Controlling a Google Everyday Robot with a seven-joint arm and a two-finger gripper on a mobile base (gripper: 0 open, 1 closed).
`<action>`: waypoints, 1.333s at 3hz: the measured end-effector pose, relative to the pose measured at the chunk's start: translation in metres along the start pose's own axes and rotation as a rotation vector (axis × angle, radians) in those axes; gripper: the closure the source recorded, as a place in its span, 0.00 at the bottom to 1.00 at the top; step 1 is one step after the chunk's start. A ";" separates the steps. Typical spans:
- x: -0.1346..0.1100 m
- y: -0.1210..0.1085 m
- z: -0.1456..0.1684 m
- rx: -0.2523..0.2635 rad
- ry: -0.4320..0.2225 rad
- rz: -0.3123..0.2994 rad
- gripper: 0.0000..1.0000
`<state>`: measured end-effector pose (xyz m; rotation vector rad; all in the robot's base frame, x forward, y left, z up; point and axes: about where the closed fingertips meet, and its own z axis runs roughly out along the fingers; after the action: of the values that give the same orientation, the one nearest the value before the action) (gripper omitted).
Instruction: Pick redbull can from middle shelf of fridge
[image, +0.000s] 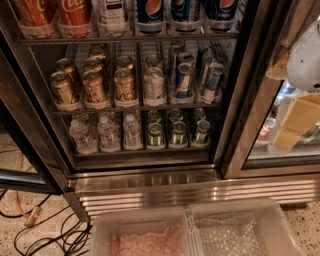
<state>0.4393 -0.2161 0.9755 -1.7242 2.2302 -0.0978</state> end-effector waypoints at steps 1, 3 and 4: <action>0.000 0.000 0.000 0.000 0.000 0.000 0.00; 0.005 0.003 0.051 -0.080 -0.080 0.078 0.00; -0.008 0.021 0.098 -0.181 -0.254 0.218 0.00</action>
Offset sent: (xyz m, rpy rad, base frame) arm 0.0051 0.0175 -0.0215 0.0212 0.0569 0.0061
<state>0.4503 -0.1889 0.8789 -1.4680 2.2714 0.3632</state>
